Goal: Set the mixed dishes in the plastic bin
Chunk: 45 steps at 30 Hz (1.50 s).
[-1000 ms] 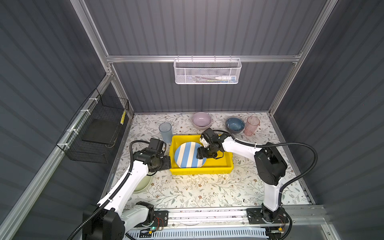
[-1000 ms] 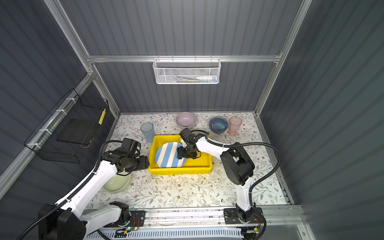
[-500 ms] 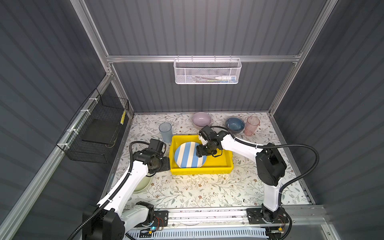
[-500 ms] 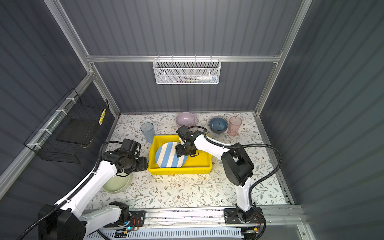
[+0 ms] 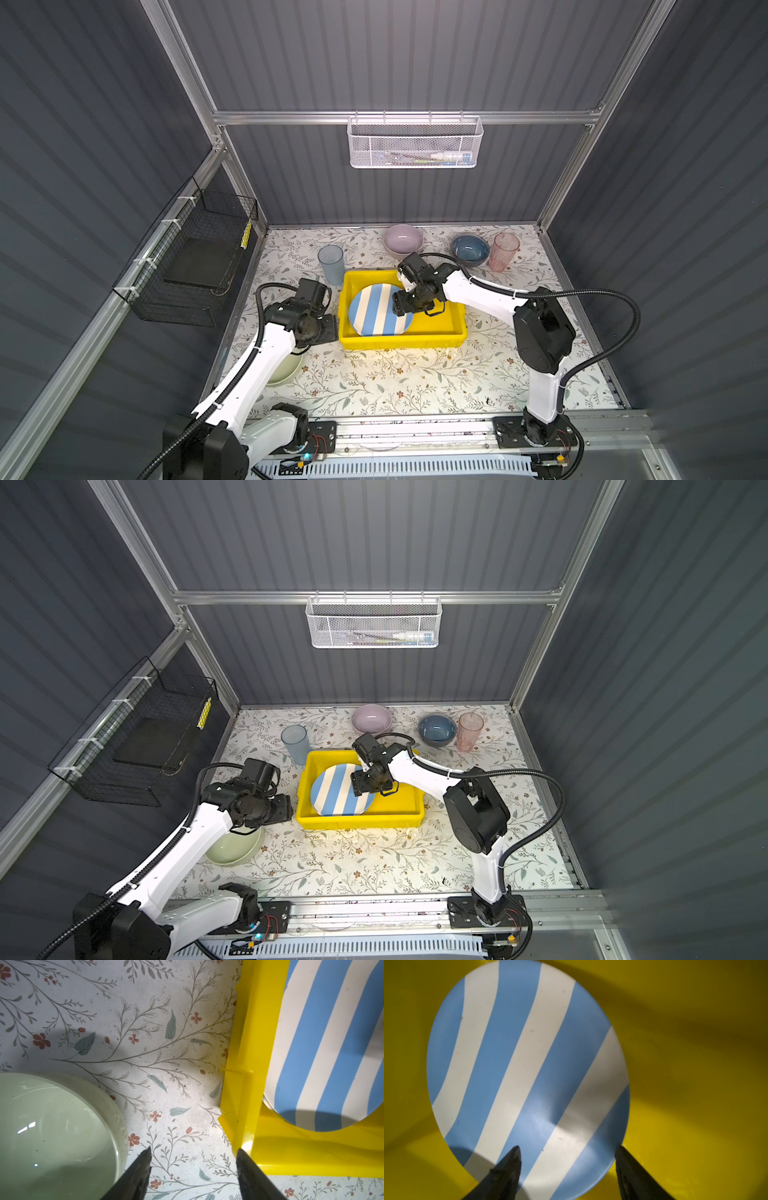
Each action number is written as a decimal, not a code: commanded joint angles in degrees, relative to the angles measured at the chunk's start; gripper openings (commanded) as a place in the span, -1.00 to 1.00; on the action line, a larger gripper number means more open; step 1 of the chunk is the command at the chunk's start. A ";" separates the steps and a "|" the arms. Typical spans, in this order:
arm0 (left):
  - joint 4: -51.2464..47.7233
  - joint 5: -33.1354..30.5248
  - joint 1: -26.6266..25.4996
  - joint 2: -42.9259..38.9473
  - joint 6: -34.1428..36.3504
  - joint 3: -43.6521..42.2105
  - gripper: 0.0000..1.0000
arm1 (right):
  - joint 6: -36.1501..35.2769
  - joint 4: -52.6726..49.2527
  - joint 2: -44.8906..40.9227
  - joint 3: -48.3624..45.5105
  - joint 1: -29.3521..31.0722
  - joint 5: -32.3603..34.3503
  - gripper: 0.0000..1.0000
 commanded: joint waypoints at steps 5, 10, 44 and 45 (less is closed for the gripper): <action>-3.03 -5.37 0.49 -1.01 -3.61 -0.05 0.32 | -2.20 -3.18 -0.94 0.63 0.06 4.95 0.46; -3.49 -5.79 0.49 -1.26 -4.52 -0.14 0.32 | -2.30 -2.74 1.78 1.73 0.06 2.90 0.46; -0.37 -12.91 0.64 2.32 -12.23 -3.08 0.25 | -4.23 0.36 -10.57 -5.52 -4.03 -0.75 0.48; 0.08 -13.52 0.69 2.56 -13.02 -3.69 0.23 | -4.32 0.96 -11.80 -6.43 -4.59 -1.52 0.48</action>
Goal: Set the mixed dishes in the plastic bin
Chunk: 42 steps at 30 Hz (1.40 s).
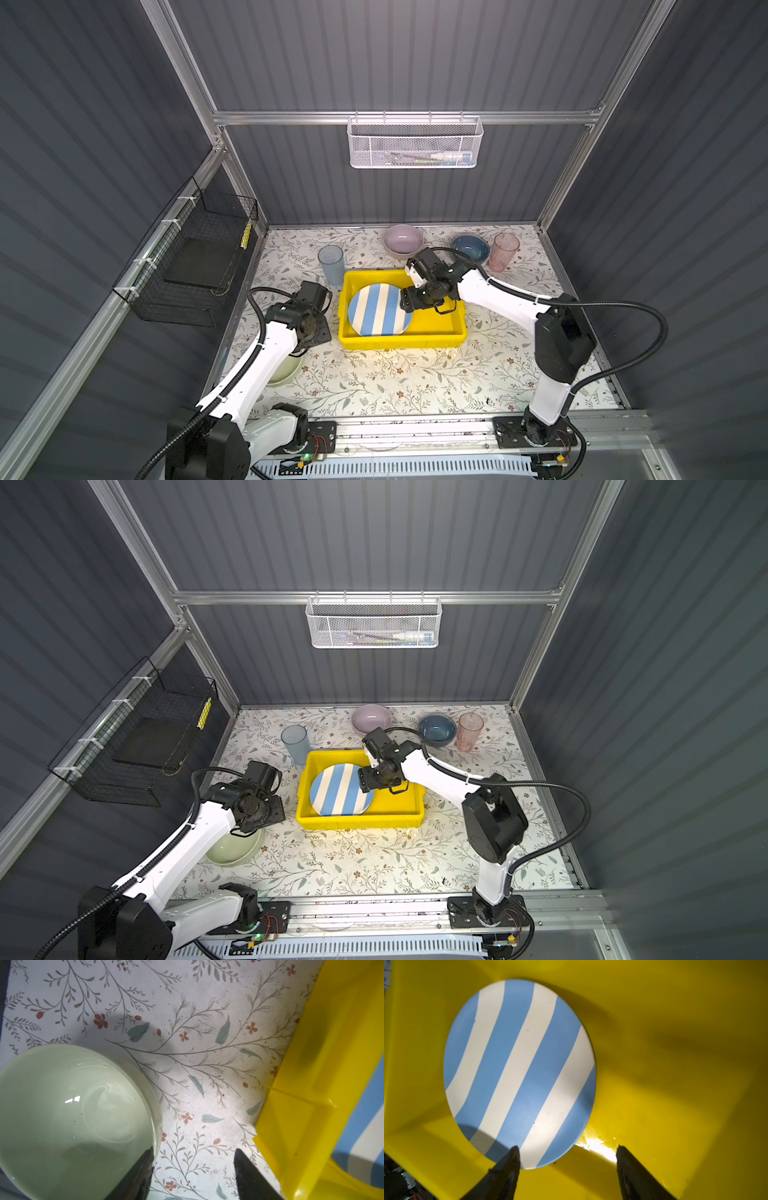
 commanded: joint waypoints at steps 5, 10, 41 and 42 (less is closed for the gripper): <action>4.10 -4.99 0.44 1.20 -7.05 -5.52 0.16 | -1.56 5.10 -10.61 -8.26 -5.49 -5.31 0.48; 6.57 -4.51 0.61 2.43 -8.90 -8.90 0.10 | -1.57 7.39 -14.62 -12.67 -9.31 -8.95 0.49; 4.12 -2.88 0.62 3.26 -0.41 1.92 -1.00 | 0.36 7.40 -18.56 -16.87 -10.61 -9.47 0.50; 3.25 -3.07 0.62 3.40 0.22 3.35 -1.00 | 0.45 7.42 -18.57 -16.79 -10.59 -9.36 0.50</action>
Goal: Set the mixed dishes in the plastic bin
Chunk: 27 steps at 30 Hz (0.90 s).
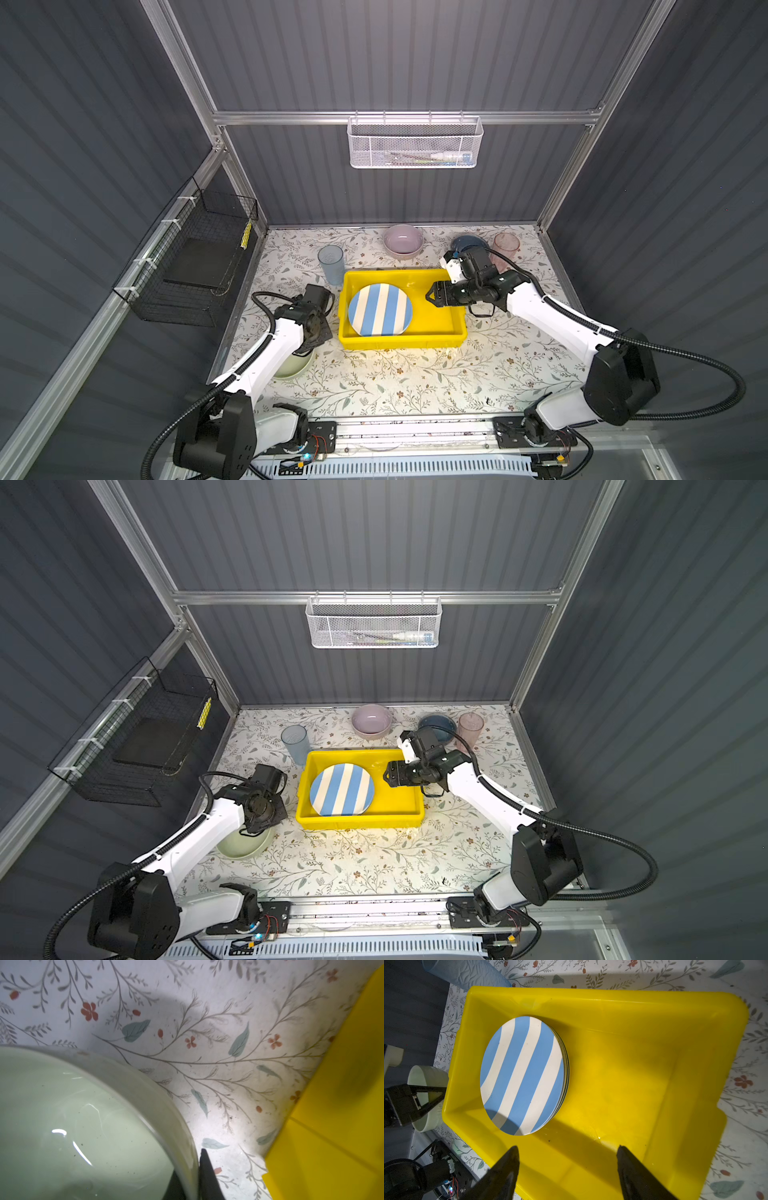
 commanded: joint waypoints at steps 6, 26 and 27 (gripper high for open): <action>-7.91 1.20 -0.08 1.82 11.15 16.05 -1.00 | 1.72 -0.26 -1.76 -0.38 -0.44 0.21 0.50; -17.39 12.56 -11.77 20.45 23.14 46.82 -1.00 | 4.21 1.35 -5.17 -2.36 -1.05 2.42 0.50; -17.29 12.68 -12.01 21.42 22.46 47.63 -1.00 | 4.21 1.45 -5.45 -2.68 -1.04 2.33 0.50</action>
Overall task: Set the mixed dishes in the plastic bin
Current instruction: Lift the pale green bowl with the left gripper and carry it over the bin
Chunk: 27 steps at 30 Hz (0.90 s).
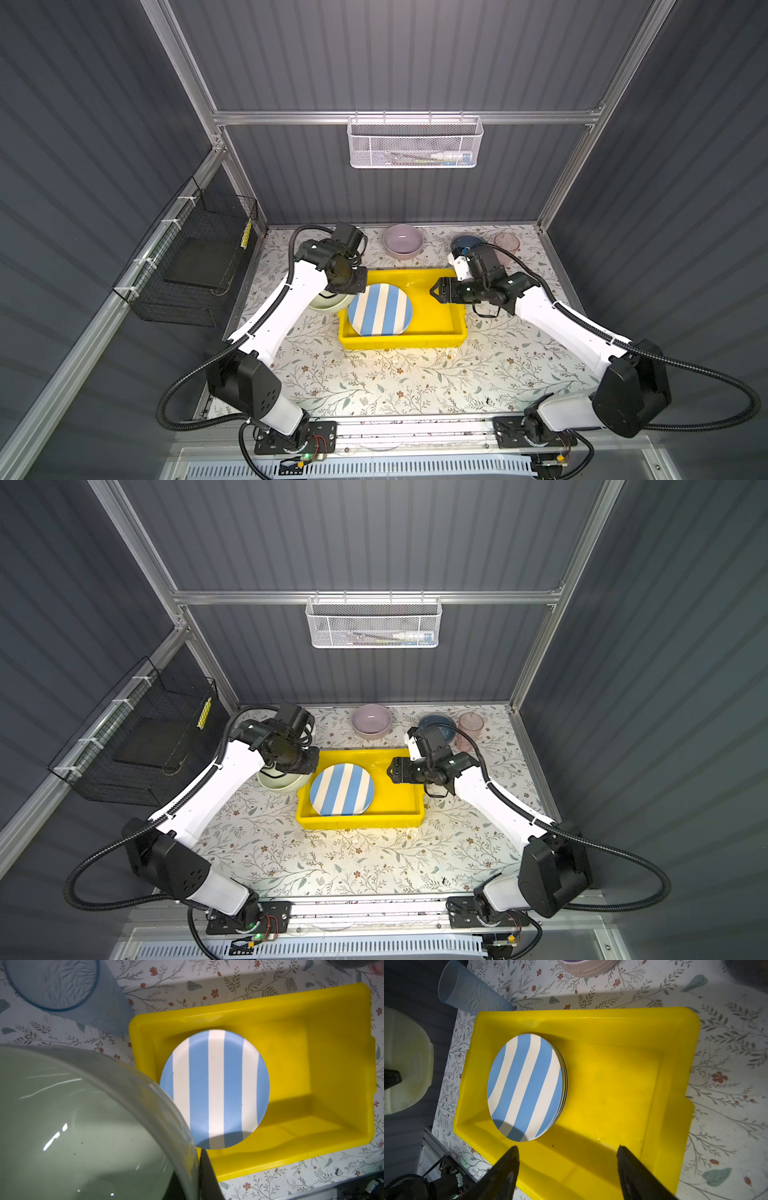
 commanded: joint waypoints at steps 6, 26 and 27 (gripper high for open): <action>0.47 1.97 -3.12 6.10 0.91 7.22 -1.00 | 0.06 0.23 -2.51 -2.46 -0.32 0.57 0.51; 5.30 -2.92 -13.13 19.10 -2.38 9.80 -1.00 | -1.99 0.73 -5.74 -6.68 -1.07 1.07 0.52; 4.27 -2.59 -13.30 20.21 -2.38 10.48 -1.00 | -1.89 0.88 -6.01 -6.96 -1.15 1.10 0.52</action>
